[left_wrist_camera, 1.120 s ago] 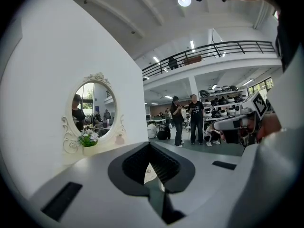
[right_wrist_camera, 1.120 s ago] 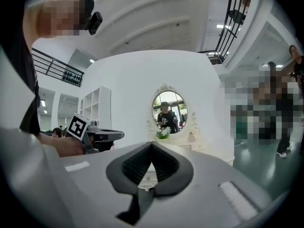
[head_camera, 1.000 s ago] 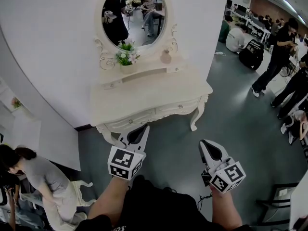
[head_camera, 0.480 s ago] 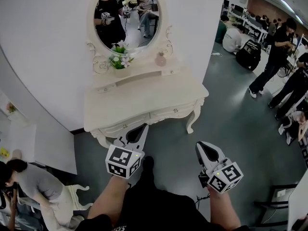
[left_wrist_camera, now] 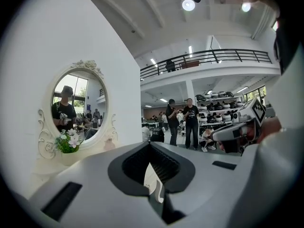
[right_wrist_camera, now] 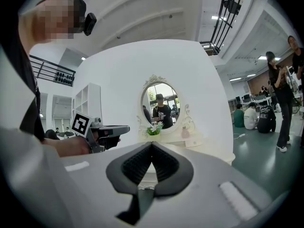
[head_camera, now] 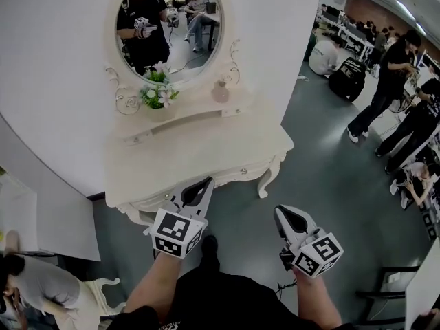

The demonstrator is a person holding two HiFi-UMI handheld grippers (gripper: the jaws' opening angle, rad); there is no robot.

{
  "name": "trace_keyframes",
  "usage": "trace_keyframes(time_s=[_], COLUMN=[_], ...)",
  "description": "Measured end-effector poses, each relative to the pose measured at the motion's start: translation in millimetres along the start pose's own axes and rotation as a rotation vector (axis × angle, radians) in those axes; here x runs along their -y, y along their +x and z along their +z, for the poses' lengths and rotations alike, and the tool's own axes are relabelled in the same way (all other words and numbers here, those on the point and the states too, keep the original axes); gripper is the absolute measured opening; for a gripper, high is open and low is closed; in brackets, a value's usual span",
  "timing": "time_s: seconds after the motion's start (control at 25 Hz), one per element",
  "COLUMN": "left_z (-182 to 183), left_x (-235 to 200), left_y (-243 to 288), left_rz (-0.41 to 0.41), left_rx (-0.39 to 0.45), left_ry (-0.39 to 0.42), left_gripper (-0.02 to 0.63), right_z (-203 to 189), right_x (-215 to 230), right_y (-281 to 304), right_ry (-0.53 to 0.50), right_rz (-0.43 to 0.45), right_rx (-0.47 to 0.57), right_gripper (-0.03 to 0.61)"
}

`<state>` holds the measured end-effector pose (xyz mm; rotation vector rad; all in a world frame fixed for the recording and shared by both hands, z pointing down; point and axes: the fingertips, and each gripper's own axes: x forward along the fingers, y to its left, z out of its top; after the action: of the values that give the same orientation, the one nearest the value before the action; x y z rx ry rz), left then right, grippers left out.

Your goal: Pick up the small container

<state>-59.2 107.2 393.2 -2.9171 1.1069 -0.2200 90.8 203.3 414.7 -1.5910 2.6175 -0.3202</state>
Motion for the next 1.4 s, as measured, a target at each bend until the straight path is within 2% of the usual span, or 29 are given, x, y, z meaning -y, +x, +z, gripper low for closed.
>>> trace_keyframes(time_s=[0.36, 0.72, 1.0, 1.4], left_z=[5.9, 6.3, 4.8, -2.9], left_x=[-81.3, -155.9, -194.0, -222.9], left_y=[79.6, 128.0, 143.0, 161.8], left_rz=[-0.052, -0.083, -0.097, -0.066], left_rx=[-0.006, -0.025, -0.026, -0.028], left_ry=[-0.032, -0.044, -0.07, -0.118], left_gripper=[0.005, 0.005, 0.005, 0.005], right_z=[30.2, 49.1, 57.4, 60.8], right_x=[40.7, 65.2, 71.9, 83.9], right_y=[108.7, 197.7, 235.0, 273.7], right_ry=[-0.024, -0.038, -0.037, -0.041], right_rz=[-0.001, -0.007, -0.032, 0.007], right_rx=[-0.012, -0.033, -0.042, -0.064], right_gripper=[0.011, 0.011, 0.011, 0.011])
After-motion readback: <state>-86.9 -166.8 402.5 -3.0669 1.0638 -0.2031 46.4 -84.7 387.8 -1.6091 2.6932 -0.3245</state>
